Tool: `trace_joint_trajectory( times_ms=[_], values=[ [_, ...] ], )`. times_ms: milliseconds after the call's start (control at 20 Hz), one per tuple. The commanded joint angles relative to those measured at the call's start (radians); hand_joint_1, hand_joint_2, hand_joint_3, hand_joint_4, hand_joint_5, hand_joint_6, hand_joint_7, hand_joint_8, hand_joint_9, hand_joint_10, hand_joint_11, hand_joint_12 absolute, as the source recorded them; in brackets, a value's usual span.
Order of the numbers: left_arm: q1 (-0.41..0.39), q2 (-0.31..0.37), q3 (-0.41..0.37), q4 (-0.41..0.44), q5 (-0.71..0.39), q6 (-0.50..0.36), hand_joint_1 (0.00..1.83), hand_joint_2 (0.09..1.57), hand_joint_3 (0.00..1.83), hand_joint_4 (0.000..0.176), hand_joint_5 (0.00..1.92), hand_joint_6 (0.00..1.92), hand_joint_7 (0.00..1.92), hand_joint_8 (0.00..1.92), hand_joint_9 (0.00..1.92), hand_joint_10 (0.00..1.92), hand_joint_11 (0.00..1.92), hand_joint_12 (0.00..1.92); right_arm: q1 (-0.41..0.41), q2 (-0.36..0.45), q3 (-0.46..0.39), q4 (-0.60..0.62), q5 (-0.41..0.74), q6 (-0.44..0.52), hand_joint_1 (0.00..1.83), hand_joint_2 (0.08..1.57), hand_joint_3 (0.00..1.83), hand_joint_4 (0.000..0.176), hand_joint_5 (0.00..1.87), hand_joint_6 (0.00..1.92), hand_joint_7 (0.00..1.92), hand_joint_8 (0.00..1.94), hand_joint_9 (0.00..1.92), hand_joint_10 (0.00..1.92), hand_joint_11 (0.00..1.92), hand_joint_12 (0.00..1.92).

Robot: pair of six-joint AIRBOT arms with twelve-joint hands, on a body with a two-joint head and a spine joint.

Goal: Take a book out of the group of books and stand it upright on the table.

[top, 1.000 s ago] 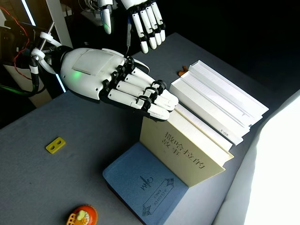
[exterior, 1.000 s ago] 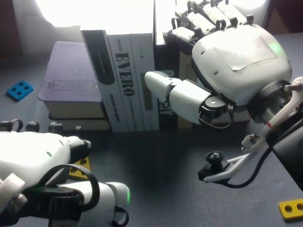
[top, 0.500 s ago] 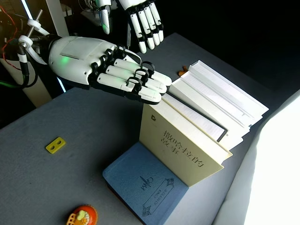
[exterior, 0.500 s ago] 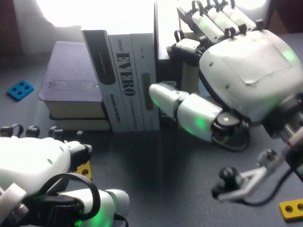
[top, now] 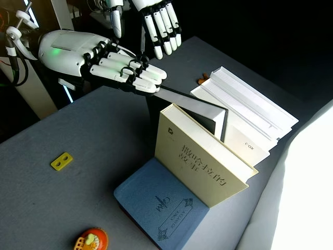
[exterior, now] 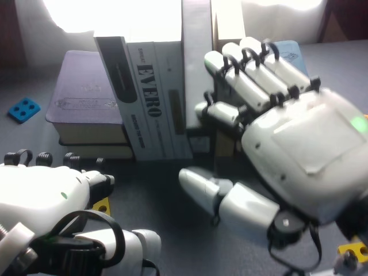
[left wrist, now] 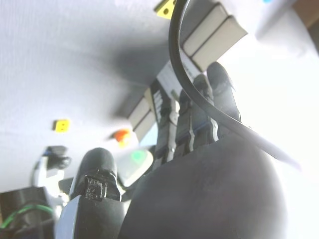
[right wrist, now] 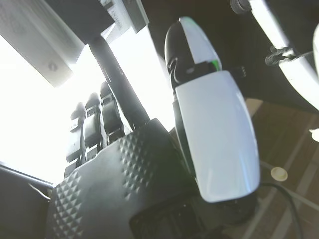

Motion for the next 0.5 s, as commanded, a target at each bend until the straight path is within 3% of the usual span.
trace_joint_trajectory(
  times_ms=[0,150,450],
  values=[
    [-0.007,0.002,-0.004,0.076,0.013,-0.003,0.00,1.30,0.00,0.037,0.11,0.00,0.07,0.00,0.07,0.00,0.00,0.33,-0.009,0.004,-0.013,-0.033,0.043,-0.016,0.00,1.23,0.00,0.000,0.59,0.47,0.00,0.00,0.00,0.00,0.00,0.00],
    [-0.007,0.001,-0.005,0.076,0.013,-0.001,0.00,1.29,0.00,0.044,0.08,0.00,0.06,0.00,0.07,0.00,0.00,0.35,-0.048,0.006,-0.047,-0.033,0.042,-0.042,0.00,1.24,0.00,0.000,0.62,0.48,0.01,0.00,0.00,0.00,0.00,0.00],
    [-0.006,0.001,-0.005,0.076,0.013,-0.001,0.00,1.29,0.00,0.041,0.10,0.01,0.07,0.00,0.07,0.00,0.00,0.29,-0.103,0.003,-0.026,-0.033,0.009,-0.049,0.00,1.23,0.00,0.000,0.61,0.49,0.01,0.00,0.00,0.00,0.00,0.00]
  ],
)
